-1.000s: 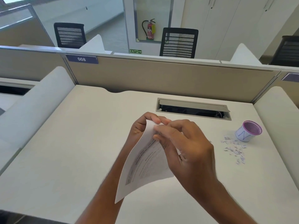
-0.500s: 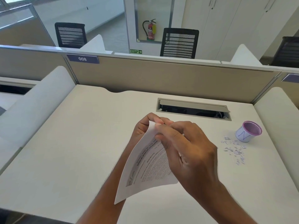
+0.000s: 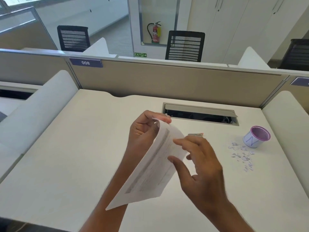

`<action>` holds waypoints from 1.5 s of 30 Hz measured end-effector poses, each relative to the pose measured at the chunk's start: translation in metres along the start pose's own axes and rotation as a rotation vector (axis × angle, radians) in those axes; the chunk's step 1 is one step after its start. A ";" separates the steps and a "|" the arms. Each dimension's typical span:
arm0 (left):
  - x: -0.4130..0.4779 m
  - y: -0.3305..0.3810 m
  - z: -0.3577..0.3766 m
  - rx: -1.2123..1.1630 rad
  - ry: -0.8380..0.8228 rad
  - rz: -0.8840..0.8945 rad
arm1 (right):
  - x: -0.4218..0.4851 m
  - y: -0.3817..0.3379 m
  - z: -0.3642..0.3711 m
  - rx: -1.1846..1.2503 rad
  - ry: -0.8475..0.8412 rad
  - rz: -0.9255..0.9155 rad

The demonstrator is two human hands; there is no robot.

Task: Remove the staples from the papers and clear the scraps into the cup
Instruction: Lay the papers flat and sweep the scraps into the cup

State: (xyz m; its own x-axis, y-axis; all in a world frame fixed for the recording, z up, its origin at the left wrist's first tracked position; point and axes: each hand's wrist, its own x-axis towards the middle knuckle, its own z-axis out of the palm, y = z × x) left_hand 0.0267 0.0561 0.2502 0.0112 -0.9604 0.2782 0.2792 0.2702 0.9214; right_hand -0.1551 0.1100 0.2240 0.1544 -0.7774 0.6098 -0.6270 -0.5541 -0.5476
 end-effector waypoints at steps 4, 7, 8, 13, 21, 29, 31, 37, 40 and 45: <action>0.002 0.000 0.001 0.221 0.236 0.105 | -0.034 0.019 0.016 0.110 -0.233 0.149; 0.006 0.004 0.001 0.281 0.336 0.151 | -0.057 0.026 0.023 0.196 -0.399 0.219; 0.007 0.005 0.001 0.297 0.362 0.164 | -0.062 0.026 0.025 0.216 -0.445 0.235; 0.006 0.011 0.002 0.364 0.471 0.204 | -0.073 0.013 0.026 0.391 -0.426 0.349; 0.007 0.011 -0.020 0.329 0.571 0.192 | -0.080 0.014 0.032 0.395 0.018 0.443; 0.002 -0.004 -0.046 0.119 0.366 -0.263 | -0.049 0.038 0.025 0.573 0.150 0.679; -0.006 -0.012 -0.052 0.128 0.252 -0.414 | -0.041 0.044 0.024 0.637 0.144 0.725; -0.041 -0.043 -0.051 0.141 0.136 -0.544 | -0.020 0.058 0.033 0.693 0.143 0.818; -0.042 -0.053 -0.050 0.237 0.236 -0.535 | -0.014 0.063 0.041 0.687 0.100 0.826; -0.031 -0.062 -0.055 0.300 0.366 -0.497 | 0.005 0.075 0.054 0.643 -0.001 0.837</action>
State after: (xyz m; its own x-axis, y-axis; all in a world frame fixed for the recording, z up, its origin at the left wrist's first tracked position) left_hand 0.0618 0.0656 0.1698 0.2889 -0.9218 -0.2583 0.0580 -0.2525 0.9659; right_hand -0.1601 0.0488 0.1547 -0.1396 -0.9849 -0.1027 -0.0113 0.1053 -0.9944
